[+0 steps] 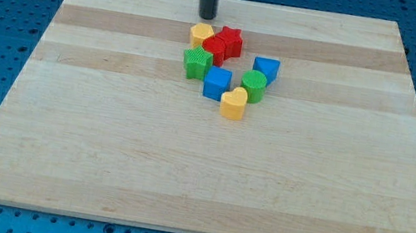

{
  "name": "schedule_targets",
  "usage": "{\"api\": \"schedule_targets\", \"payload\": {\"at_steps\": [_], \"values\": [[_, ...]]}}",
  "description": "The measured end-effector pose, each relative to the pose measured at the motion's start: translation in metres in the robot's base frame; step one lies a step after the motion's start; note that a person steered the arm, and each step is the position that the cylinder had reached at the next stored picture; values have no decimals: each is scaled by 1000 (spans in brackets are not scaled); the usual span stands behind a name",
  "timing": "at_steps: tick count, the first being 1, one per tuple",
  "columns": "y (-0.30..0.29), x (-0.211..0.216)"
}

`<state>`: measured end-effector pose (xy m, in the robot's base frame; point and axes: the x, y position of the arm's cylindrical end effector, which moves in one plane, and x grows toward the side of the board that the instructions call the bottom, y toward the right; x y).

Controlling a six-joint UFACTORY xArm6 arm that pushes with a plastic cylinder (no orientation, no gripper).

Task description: Move the yellow hexagon top right to the red star

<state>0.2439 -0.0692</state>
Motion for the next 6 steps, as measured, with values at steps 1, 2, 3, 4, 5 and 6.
{"api": "schedule_targets", "payload": {"at_steps": [1, 2, 3, 4, 5, 6], "values": [[-40, 22], [-64, 58], [-75, 88], [-75, 97], [-72, 97], [-57, 97]]}}
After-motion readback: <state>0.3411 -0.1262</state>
